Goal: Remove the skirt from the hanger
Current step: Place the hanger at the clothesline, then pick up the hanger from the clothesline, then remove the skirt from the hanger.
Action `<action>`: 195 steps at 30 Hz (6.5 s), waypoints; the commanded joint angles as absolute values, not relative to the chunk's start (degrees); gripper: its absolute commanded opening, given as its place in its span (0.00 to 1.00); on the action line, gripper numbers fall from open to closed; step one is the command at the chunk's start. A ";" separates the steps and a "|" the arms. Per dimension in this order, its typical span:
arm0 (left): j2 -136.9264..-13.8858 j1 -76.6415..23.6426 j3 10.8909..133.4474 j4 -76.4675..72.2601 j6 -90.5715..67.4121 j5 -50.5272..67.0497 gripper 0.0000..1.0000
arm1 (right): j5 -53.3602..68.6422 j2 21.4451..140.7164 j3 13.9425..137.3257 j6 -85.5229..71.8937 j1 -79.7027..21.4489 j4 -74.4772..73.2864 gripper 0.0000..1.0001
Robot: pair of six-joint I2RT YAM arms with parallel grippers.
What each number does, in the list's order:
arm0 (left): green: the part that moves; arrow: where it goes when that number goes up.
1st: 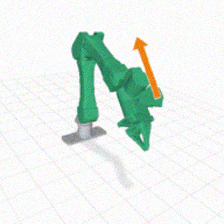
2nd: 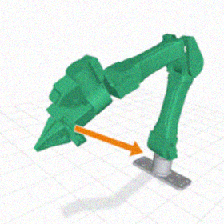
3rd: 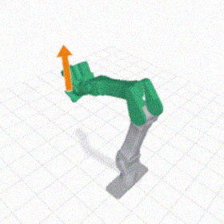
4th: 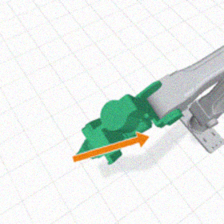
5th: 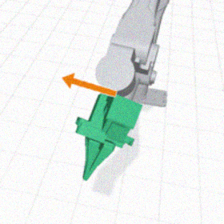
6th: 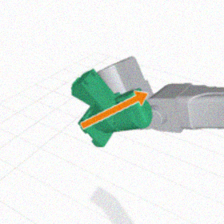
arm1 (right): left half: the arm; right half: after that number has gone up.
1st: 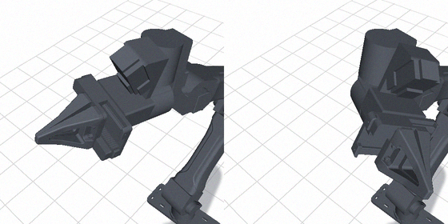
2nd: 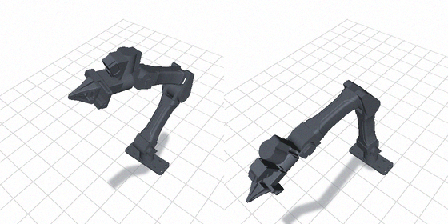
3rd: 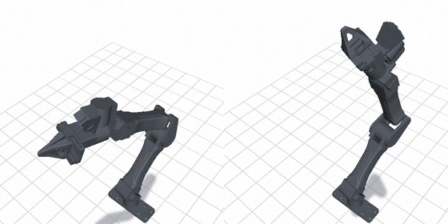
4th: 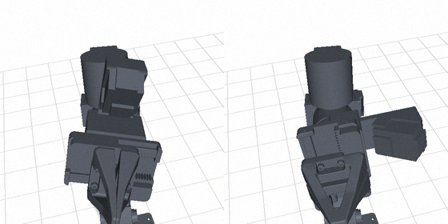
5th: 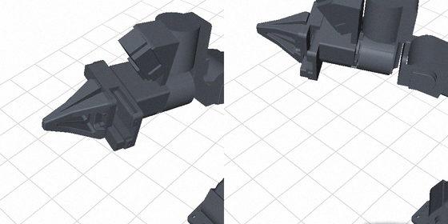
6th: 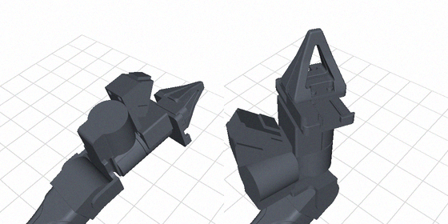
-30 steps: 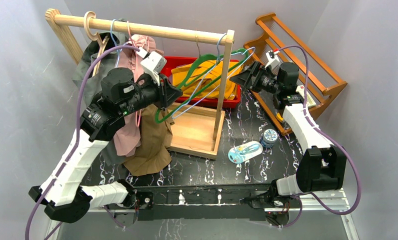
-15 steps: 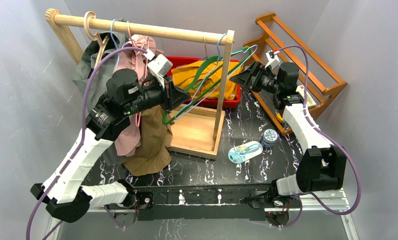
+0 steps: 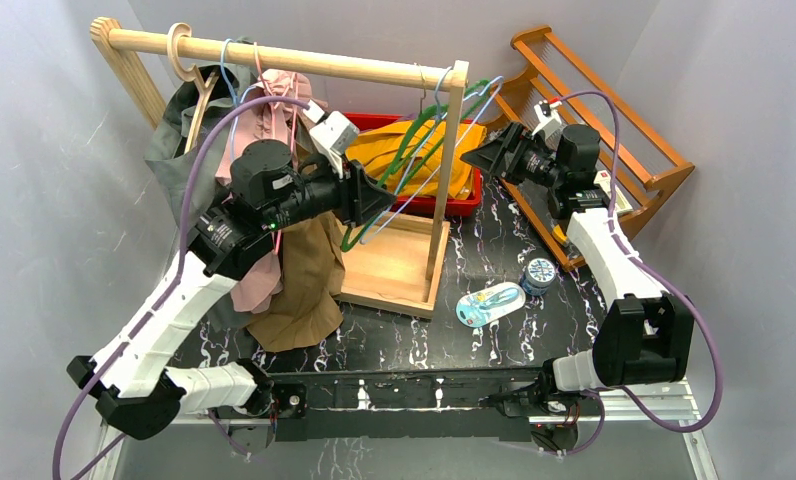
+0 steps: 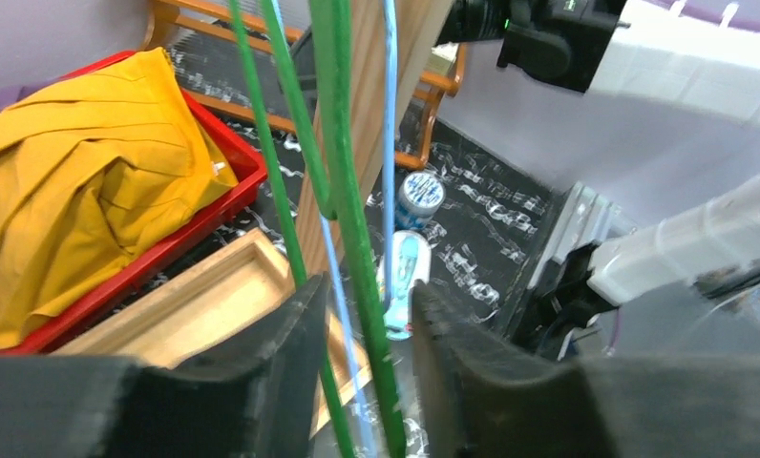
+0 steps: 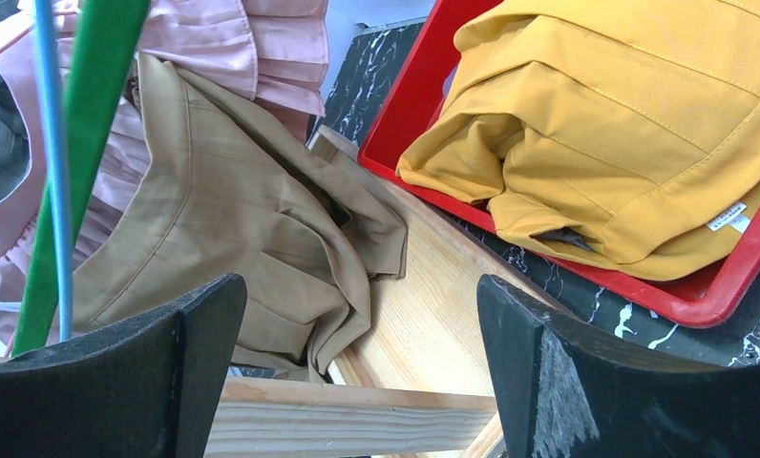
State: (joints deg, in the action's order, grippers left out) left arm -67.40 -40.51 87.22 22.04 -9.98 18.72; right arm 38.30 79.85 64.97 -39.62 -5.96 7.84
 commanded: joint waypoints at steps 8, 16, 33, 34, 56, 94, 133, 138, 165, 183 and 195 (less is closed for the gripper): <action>-61.31 -41.35 88.40 29.35 -10.20 11.36 0.83 | 38.74 76.83 64.96 -37.23 -5.45 9.78 0.98; -61.45 -41.40 104.81 52.37 -13.14 -15.11 0.94 | 40.86 77.26 64.51 -33.87 -4.45 8.51 0.98; -83.48 -39.07 128.32 57.98 -11.20 -35.19 0.65 | 42.72 75.29 65.22 -30.58 -2.83 5.27 0.98; -83.67 -38.66 127.96 58.10 -11.20 -35.47 0.65 | 42.72 75.20 65.15 -30.62 -2.81 5.27 0.98; -84.82 -37.88 132.74 59.64 -8.62 -35.76 0.91 | 44.00 75.42 64.55 -31.39 -2.67 5.31 0.98; -71.41 -27.51 104.78 30.85 -9.71 -20.81 0.00 | 34.06 72.79 66.34 -31.27 -2.24 -1.03 0.98; -54.21 -27.50 80.16 18.00 -28.14 6.36 0.00 | 42.74 78.00 65.76 -31.15 -2.13 0.73 0.98; -55.04 -27.48 72.17 11.37 -34.99 10.28 0.00 | 44.87 80.29 65.05 -32.34 -2.20 2.76 0.98; -68.39 -27.46 72.30 10.22 -43.15 19.01 0.00 | 54.00 102.71 71.90 -50.60 -14.63 38.70 0.41; -69.33 -27.51 73.00 10.68 -44.38 21.28 0.00 | 54.67 108.13 75.66 -49.04 -18.67 37.61 0.46; -69.48 -27.50 73.88 11.36 -44.10 21.54 0.00 | 56.40 109.10 75.34 -49.09 -19.96 40.90 0.33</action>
